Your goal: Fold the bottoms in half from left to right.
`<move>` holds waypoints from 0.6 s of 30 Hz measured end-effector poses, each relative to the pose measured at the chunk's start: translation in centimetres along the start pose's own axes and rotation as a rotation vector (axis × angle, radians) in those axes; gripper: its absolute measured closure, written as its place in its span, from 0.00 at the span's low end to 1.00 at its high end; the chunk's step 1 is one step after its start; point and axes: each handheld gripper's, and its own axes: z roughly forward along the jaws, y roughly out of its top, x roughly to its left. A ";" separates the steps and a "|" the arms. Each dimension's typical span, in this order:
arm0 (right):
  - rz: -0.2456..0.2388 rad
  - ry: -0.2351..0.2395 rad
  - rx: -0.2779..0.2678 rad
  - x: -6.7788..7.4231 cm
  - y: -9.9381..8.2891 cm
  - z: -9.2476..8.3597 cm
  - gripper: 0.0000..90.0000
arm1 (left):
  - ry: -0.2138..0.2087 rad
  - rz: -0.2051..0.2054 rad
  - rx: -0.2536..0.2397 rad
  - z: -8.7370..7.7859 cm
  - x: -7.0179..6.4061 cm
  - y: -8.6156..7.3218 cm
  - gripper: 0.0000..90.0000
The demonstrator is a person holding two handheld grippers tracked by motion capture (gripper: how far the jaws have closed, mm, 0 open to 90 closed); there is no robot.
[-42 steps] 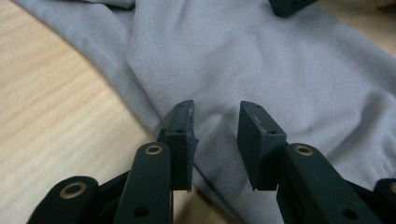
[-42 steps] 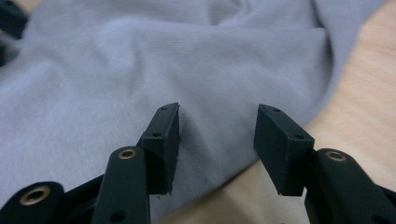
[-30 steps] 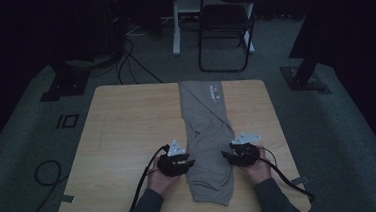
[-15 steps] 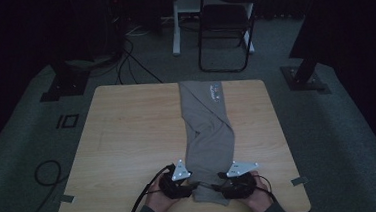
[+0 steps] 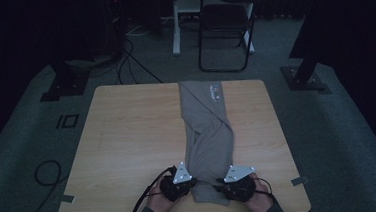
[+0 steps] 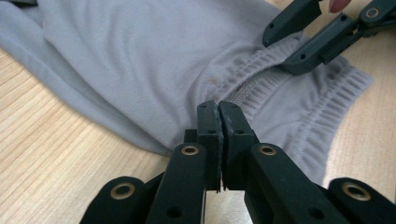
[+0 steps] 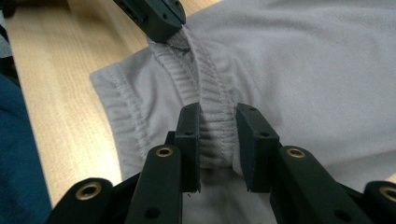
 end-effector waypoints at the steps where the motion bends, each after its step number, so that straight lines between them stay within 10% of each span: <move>1: 0.002 0.006 -0.002 0.0 -0.1 -0.2 0.81 | -0.003 0.005 -0.001 -0.2 -0.1 0.1 0.98; 18: 0.009 0.110 -0.042 2.0 -1.8 -3.6 0.81 | -0.128 0.066 -0.038 -2.9 -4.3 0.1 0.98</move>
